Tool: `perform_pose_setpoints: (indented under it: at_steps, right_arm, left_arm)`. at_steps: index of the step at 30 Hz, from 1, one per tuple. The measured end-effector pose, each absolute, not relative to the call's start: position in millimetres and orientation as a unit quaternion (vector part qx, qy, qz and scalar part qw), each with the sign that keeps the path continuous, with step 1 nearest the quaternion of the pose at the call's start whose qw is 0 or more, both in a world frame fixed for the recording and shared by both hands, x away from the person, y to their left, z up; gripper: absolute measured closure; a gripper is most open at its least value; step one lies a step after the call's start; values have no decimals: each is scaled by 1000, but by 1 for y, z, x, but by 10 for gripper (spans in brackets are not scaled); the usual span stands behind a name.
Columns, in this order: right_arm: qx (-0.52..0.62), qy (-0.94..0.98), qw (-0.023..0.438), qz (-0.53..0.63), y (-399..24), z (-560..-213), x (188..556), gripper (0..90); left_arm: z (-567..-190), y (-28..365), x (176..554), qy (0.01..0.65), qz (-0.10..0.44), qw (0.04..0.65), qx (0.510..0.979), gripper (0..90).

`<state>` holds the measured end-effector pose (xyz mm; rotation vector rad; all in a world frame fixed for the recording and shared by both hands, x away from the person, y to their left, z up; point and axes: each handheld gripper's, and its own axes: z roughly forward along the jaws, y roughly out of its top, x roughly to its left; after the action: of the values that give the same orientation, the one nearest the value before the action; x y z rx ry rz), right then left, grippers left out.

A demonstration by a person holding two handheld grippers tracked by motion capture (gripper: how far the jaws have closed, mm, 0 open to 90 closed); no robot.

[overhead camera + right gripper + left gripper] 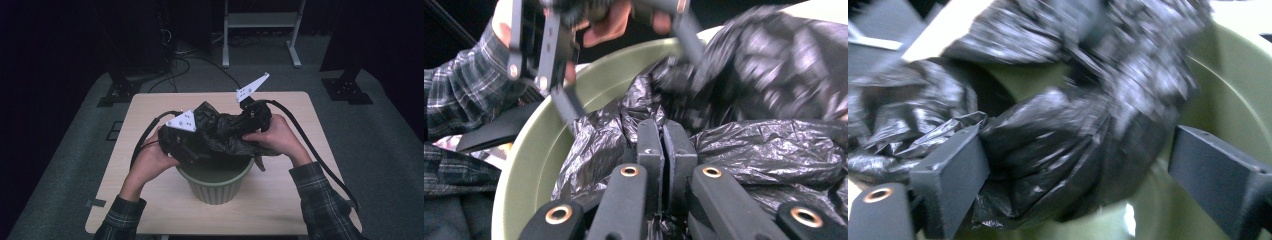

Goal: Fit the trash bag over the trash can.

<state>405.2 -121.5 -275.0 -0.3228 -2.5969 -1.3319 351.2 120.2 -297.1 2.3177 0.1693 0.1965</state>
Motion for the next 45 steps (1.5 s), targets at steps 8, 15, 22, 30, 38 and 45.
perform_pose_setpoints:
  at_steps: [8, 15, 22, 30, 38, 45]
  right_arm:
    - [-120, -869, 95, -470, -121, -276, 408, 873]
    - [-121, -866, 96, -476, -115, -280, 409, 871]
    - [-123, -865, 94, -477, -115, -280, 409, 870]
    - [-131, -863, 80, -482, -114, -280, 409, 870]
    - [-123, -858, 78, -492, -113, -279, 406, 841]
    - [-134, -853, 32, -503, -138, -264, 398, 574]
  left_arm:
    - [-302, 124, 347, 62, 29, 399, 915, 240]
    - [-300, 132, 349, 74, -39, 423, 902, 680]
    - [-297, 137, 345, 84, -29, 416, 905, 503]
    - [-286, 137, 349, 104, 29, 438, 893, 225]
    - [-280, 118, 357, 94, 30, 406, 909, 607]
    - [-279, 137, 356, 101, 28, 400, 911, 818]
